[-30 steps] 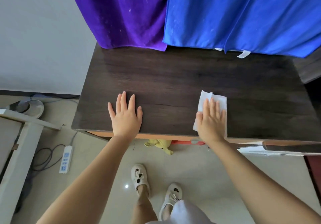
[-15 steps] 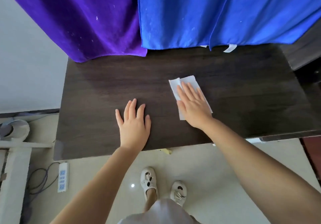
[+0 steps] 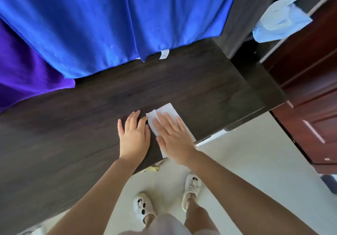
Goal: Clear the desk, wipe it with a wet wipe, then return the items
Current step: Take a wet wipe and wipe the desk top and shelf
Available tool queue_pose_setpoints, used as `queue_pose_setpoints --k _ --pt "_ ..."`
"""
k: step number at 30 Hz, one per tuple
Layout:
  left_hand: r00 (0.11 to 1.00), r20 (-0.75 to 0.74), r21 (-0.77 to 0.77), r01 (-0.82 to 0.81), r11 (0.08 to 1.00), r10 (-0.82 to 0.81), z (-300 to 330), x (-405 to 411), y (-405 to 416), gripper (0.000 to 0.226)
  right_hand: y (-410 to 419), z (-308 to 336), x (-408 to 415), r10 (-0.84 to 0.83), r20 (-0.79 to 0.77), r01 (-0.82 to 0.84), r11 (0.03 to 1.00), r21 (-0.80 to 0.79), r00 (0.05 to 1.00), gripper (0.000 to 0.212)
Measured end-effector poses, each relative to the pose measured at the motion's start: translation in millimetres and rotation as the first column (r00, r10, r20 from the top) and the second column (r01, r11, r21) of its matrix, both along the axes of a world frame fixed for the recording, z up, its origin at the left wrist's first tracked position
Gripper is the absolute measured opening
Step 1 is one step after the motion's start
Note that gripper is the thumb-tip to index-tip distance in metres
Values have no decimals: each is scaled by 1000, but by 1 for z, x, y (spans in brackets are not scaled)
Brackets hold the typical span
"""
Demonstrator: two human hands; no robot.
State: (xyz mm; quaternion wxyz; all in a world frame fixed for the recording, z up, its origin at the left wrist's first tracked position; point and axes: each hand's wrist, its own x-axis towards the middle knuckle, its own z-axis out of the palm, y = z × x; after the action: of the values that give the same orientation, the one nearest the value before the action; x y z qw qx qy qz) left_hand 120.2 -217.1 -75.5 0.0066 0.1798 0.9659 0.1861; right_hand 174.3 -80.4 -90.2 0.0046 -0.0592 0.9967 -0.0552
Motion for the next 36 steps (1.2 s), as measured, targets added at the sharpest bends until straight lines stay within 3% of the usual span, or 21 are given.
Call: queue_pose_setpoints --k 3,9,12,16,20,24,27,36 --pt "999 -26 16 -29 999 29 4 -4 29 39 44 0 -13 143 -15 -142 988 57 990 48" --pt "1000 -19 1 -25 1000 25 5 -12 125 31 227 -3 -19 -157 125 142 983 118 980 57" --pt "998 -39 -27 -41 999 40 2 -14 165 38 295 -3 -18 -225 225 193 969 154 948 63" --pt "994 -49 -53 -104 993 102 -2 -14 182 40 286 0 -39 -286 151 275 957 88 946 58" --pt "993 -71 -80 -103 992 97 -8 -13 180 38 255 9 -100 -61 158 65 998 -24 985 55" --pt "993 -77 -98 -101 990 94 -10 -14 180 35 257 7 -194 -139 182 143 990 -13 974 54" --pt "992 -90 -91 -99 991 91 -14 -14 179 33 270 3 -238 -180 114 181 983 -2 977 55" --pt "994 -67 -86 -87 992 82 -8 -13 177 37 266 -1 -199 -283 94 279 959 53 955 56"
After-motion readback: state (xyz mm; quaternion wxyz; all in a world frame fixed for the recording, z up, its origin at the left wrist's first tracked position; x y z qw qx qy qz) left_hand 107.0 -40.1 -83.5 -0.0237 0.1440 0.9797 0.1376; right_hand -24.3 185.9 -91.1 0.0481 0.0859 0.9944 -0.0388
